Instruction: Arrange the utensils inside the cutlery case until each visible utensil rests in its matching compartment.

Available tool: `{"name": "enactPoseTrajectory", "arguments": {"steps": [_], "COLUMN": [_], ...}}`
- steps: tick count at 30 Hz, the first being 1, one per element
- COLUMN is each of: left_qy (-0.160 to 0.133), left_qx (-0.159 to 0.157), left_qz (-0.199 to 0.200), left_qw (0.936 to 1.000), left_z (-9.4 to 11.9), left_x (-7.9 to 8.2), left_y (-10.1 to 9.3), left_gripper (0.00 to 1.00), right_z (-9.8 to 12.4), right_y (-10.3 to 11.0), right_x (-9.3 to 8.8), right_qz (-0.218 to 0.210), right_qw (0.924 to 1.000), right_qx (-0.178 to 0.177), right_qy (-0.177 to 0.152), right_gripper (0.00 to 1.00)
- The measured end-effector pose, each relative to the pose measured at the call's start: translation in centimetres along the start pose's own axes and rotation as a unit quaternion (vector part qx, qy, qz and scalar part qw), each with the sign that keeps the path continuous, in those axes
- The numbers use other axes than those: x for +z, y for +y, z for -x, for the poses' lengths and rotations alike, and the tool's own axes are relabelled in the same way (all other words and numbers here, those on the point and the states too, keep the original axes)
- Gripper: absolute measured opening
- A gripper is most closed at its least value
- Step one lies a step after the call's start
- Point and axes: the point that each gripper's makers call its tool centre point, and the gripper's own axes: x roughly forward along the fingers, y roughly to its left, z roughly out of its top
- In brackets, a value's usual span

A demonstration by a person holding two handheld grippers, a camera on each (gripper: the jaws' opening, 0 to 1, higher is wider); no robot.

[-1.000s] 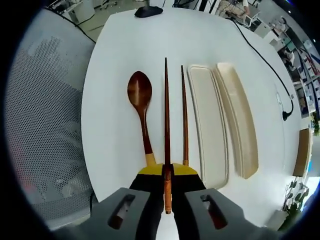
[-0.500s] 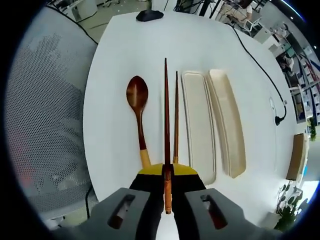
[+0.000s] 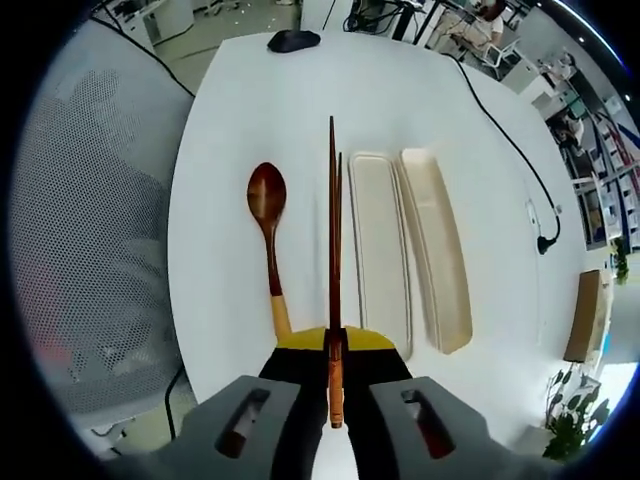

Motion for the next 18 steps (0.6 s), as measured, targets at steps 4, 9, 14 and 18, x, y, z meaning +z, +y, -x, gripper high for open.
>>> {"name": "enactPoseTrajectory", "arguments": {"steps": [4, 9, 14, 18], "left_qy": [0.002, 0.002, 0.002, 0.006], "left_qx": [-0.001, 0.001, 0.006, 0.006], "left_qz": [-0.003, -0.008, -0.003, -0.003], "left_qw": [1.0000, 1.0000, 1.0000, 1.0000], "left_z": [0.0, 0.2, 0.3, 0.3], "left_x": [0.0, 0.3, 0.1, -0.1], "left_y": [0.0, 0.2, 0.7, 0.6], "left_gripper": [0.82, 0.82, 0.82, 0.82], "right_z": [0.3, 0.4, 0.7, 1.4], "right_y": [-0.5, -1.1, -1.7, -2.1], "right_x": [-0.2, -0.5, -0.5, -0.5], "right_qz": [0.000, 0.001, -0.004, -0.002], "right_qw": [1.0000, 1.0000, 0.9999, 1.0000], "right_qx": [-0.001, -0.006, -0.011, -0.006], "right_qy": [-0.002, -0.007, -0.009, -0.003], "right_gripper": [0.00, 0.00, 0.00, 0.00]}}
